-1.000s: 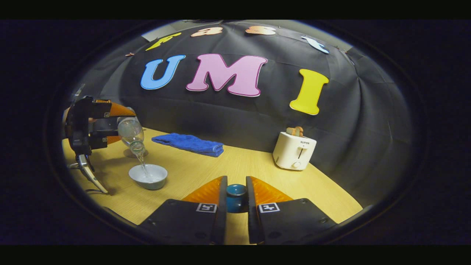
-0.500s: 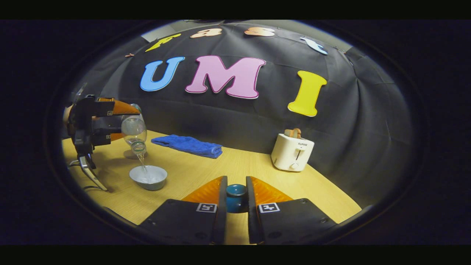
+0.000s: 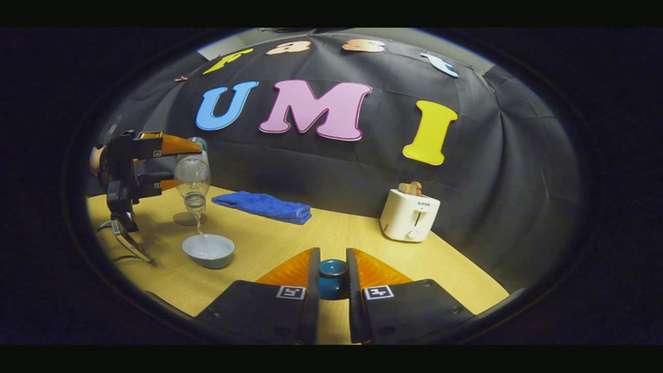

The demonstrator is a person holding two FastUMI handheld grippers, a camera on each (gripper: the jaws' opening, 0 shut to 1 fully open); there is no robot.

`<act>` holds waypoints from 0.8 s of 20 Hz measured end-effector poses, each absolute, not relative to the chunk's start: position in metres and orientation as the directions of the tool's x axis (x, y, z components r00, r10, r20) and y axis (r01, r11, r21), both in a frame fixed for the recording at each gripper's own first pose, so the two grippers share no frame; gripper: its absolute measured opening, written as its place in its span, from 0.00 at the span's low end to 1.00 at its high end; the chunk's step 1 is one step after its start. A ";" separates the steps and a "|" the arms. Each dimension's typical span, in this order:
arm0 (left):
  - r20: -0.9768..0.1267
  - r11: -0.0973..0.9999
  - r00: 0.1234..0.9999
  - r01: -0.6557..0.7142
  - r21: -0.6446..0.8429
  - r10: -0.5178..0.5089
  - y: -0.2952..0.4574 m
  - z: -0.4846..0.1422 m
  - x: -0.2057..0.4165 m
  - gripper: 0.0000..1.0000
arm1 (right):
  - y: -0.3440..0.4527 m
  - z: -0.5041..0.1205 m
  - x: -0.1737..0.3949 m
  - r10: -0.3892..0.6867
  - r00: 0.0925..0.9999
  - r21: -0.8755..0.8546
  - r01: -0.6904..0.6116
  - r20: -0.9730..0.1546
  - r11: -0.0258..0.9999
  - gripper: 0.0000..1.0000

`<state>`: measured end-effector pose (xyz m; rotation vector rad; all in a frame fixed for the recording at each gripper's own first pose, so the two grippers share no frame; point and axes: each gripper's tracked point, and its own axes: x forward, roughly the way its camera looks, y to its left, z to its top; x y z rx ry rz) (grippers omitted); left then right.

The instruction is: Open the teacup lid with one hand, grasp the water bottle and pour water into the teacup with the other hand; after pouring, place the water bottle on the coaster and then close the teacup lid.

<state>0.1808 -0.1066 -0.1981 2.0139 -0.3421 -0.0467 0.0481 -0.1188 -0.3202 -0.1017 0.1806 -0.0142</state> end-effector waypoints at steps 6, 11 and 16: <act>0.168 -0.425 0.926 -0.309 0.851 -0.337 -0.118 -0.185 0.181 0.74 | -0.119 -0.318 0.048 -0.023 0.985 -0.110 0.004 -0.172 0.994 0.31; 0.199 -0.423 0.908 -0.355 0.834 -0.369 -0.120 -0.179 0.182 0.74 | -0.119 -0.320 0.048 -0.019 0.985 -0.110 0.000 -0.172 0.994 0.31; 0.195 -0.413 0.915 -0.340 0.845 -0.353 -0.118 -0.182 0.182 0.74 | -0.117 -0.320 0.051 -0.015 0.984 -0.112 -0.005 -0.176 0.994 0.27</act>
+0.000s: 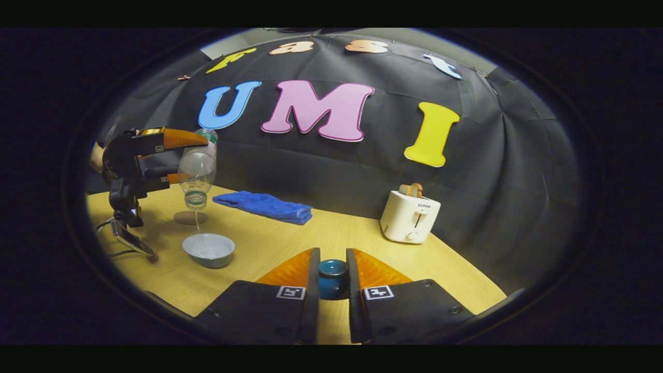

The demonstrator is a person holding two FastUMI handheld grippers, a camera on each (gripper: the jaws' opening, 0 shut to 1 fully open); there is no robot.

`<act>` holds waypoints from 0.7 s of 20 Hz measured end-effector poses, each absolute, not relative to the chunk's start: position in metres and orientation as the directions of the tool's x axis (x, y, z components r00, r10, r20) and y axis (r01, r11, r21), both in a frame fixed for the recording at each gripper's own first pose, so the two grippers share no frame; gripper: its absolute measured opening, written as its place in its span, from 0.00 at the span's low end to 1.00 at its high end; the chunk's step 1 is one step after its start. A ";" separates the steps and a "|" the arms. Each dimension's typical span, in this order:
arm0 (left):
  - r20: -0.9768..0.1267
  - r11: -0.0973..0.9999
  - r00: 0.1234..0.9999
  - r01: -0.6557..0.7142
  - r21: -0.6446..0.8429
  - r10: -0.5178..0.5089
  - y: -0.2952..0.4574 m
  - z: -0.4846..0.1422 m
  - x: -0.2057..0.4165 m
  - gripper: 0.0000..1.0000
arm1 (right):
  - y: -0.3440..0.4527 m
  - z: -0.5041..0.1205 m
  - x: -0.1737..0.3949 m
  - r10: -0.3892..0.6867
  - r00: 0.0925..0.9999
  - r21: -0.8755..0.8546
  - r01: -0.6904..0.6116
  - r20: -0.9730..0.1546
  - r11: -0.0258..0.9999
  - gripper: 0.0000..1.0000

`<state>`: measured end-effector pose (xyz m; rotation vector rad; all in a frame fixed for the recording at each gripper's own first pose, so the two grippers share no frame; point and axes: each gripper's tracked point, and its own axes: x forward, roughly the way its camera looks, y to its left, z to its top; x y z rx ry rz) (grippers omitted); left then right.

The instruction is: Open the teacup lid with one hand, grasp the water bottle and pour water into the teacup with the other hand; after pouring, place the water bottle on the coaster and then close the teacup lid.

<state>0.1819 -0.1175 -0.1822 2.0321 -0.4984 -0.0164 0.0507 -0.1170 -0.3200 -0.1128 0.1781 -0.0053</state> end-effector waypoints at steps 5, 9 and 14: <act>0.041 -0.232 0.988 -0.075 0.970 -0.151 -0.083 -0.219 0.190 0.74 | -0.110 -0.318 0.055 -0.005 0.984 -0.091 -0.011 -0.180 0.996 0.31; -0.120 0.133 0.988 0.133 0.982 -0.100 -0.095 -0.243 0.167 0.74 | -0.104 -0.321 0.060 0.001 0.982 -0.084 -0.017 -0.190 0.996 0.31; -0.255 0.700 0.964 0.230 0.675 -0.072 -0.096 -0.255 0.170 0.74 | -0.096 -0.322 0.062 0.013 0.980 -0.080 -0.030 -0.199 0.996 0.26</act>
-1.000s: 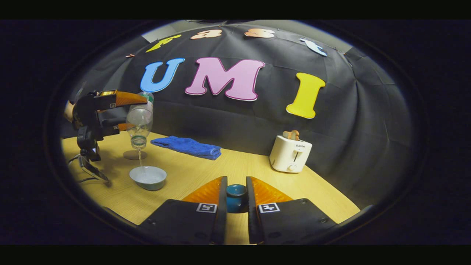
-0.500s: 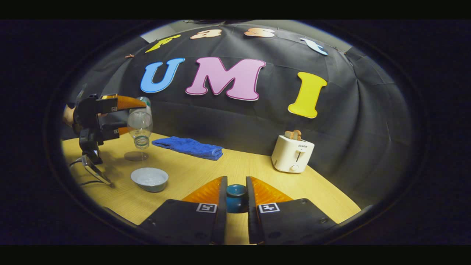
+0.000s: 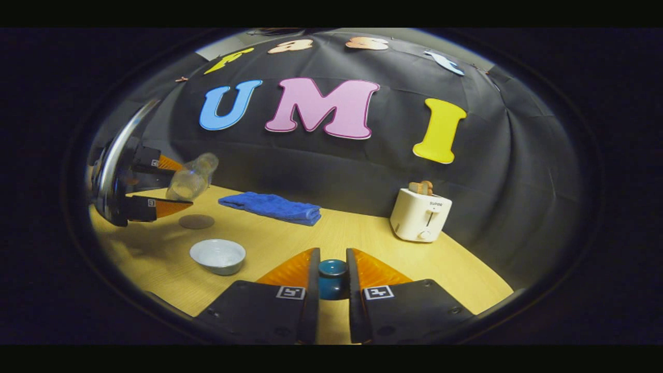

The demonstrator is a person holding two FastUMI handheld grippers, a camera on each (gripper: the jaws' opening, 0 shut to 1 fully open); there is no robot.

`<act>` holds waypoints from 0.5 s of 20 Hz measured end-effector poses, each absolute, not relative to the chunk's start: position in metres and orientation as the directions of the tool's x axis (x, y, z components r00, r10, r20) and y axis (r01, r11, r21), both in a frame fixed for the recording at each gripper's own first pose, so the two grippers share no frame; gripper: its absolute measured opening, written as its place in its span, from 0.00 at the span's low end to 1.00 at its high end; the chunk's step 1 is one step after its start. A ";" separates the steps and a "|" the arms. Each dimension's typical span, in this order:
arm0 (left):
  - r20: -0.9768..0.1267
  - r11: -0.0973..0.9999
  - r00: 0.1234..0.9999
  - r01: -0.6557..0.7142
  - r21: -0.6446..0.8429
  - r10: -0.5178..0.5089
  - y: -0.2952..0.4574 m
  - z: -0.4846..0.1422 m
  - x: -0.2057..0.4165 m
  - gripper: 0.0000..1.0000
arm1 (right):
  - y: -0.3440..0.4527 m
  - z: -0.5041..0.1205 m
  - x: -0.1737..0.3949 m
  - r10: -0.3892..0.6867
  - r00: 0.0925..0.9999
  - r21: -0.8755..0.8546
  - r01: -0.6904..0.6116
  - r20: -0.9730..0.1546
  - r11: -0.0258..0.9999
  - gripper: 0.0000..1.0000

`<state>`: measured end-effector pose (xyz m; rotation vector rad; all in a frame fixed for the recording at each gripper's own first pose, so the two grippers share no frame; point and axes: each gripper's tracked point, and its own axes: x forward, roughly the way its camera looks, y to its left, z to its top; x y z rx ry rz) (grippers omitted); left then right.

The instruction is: Open the teacup lid with one hand, grasp the water bottle and pour water into the teacup with the other hand; after pouring, place the water bottle on the coaster and then close the teacup lid.

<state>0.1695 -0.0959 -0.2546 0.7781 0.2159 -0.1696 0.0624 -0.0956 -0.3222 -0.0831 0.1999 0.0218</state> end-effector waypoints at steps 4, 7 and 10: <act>-0.238 0.939 0.967 0.160 0.305 -0.088 -0.088 -0.245 0.175 0.75 | -0.089 -0.321 0.066 0.016 0.980 -0.075 -0.032 -0.200 0.997 0.31; -0.206 0.985 0.969 0.154 0.084 -0.134 -0.086 -0.241 0.175 0.74 | -0.084 -0.321 0.070 0.019 0.979 -0.076 -0.035 -0.203 0.997 0.31; -0.184 0.993 0.976 0.111 -0.036 -0.115 -0.086 -0.241 0.178 0.74 | -0.082 -0.322 0.072 0.020 0.979 -0.077 -0.037 -0.205 0.996 0.31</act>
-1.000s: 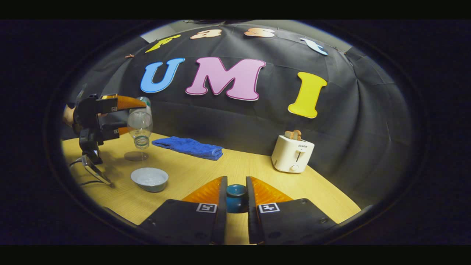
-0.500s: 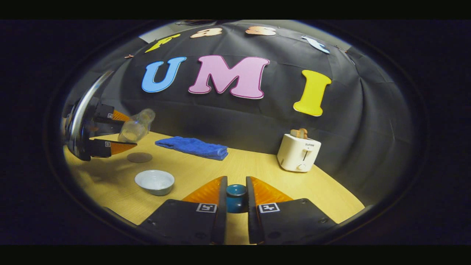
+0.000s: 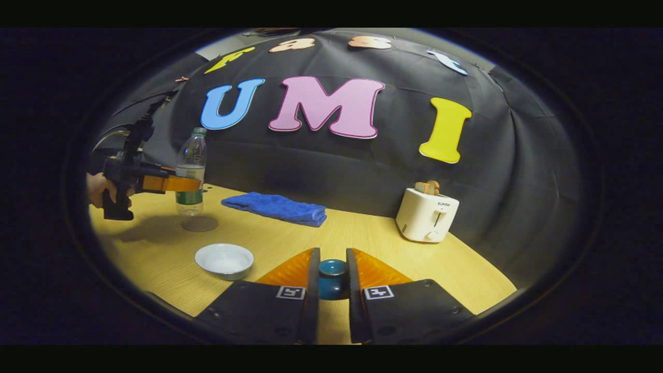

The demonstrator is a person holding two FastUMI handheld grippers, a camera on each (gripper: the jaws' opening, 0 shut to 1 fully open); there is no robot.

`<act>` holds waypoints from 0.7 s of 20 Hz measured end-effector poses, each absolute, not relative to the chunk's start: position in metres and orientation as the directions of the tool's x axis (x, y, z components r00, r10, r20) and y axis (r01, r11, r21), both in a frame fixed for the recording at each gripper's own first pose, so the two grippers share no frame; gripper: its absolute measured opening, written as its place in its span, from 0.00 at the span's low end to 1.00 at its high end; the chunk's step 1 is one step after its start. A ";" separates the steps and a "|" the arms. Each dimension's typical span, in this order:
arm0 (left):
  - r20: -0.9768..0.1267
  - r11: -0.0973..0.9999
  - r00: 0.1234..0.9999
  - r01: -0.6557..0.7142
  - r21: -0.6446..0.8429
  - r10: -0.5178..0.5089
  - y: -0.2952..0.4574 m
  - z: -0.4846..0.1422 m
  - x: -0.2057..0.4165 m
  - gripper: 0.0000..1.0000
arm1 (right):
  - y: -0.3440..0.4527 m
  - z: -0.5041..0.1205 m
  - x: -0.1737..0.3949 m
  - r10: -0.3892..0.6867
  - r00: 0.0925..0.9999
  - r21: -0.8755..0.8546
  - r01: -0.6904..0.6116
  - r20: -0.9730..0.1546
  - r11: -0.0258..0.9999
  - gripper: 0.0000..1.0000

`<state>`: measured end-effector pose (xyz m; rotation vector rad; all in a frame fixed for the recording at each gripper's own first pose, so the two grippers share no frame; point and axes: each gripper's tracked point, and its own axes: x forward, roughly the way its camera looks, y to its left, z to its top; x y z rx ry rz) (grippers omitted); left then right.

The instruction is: Open the teacup lid with one hand, grasp the water bottle and pour water into the teacup with the other hand; after pouring, place the water bottle on the coaster and then close the teacup lid.

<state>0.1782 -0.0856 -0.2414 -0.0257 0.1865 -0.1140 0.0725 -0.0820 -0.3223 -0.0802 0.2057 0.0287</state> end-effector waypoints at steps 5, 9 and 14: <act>-0.166 0.995 0.982 0.082 -0.053 -0.089 -0.089 -0.231 0.178 0.75 | -0.080 -0.326 0.077 0.018 0.976 -0.079 -0.036 -0.217 0.996 0.31; -0.193 0.994 0.977 0.072 -0.078 -0.086 -0.088 -0.244 0.187 0.75 | -0.078 -0.326 0.082 0.018 0.976 -0.076 -0.036 -0.218 0.996 0.31; -0.225 0.996 0.973 0.043 -0.079 -0.060 -0.085 -0.261 0.183 0.77 | -0.077 -0.327 0.084 0.019 0.976 -0.073 -0.036 -0.219 0.997 0.31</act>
